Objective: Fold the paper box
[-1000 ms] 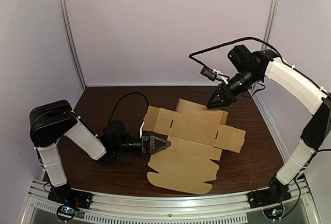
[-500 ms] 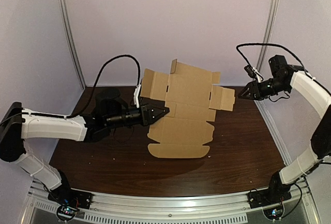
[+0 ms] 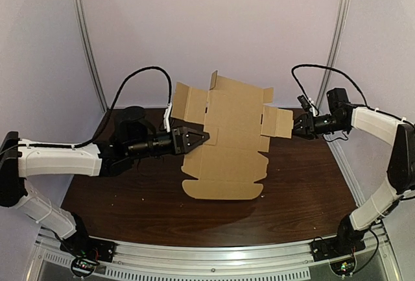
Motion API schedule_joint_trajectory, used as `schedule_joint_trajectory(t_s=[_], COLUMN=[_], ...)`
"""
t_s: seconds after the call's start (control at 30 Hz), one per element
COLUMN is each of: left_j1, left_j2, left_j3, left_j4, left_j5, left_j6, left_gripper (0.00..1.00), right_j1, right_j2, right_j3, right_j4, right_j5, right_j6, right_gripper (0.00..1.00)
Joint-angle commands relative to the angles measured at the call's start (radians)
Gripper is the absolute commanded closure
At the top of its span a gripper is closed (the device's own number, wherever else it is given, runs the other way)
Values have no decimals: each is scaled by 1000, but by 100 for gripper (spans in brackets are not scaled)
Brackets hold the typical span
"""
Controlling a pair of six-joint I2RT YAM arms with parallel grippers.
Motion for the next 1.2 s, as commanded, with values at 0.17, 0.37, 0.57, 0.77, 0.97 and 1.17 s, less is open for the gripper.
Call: schedule_joint_trajectory(t_s=[0.17, 0.37, 0.57, 0.77, 0.97, 1.17], left_j1=[2, 2, 2, 2, 2, 2], left_j2=[1, 25, 25, 46, 7, -51], left_j3=[-15, -5, -5, -18, -42, -72], left_j4=[267, 248, 199, 236, 237, 256], left_j5=[-99, -120, -143, -153, -178, -174], left_j6=[-169, -177, -166, -179, -168, -146], left_gripper=[100, 100, 100, 100, 100, 100], right_j1=[138, 156, 169, 210, 186, 126], right_j2=[-30, -33, -99, -152, -196, -313], right_j3=[-149, -190, -257, -253, -145, -108], right_j4=[427, 661, 846, 780, 399, 187], right_j5=[-93, -169, -215, -229, -189, -105], right_j6=[238, 409, 547, 507, 247, 101], right_gripper=[54, 54, 53, 53, 59, 64])
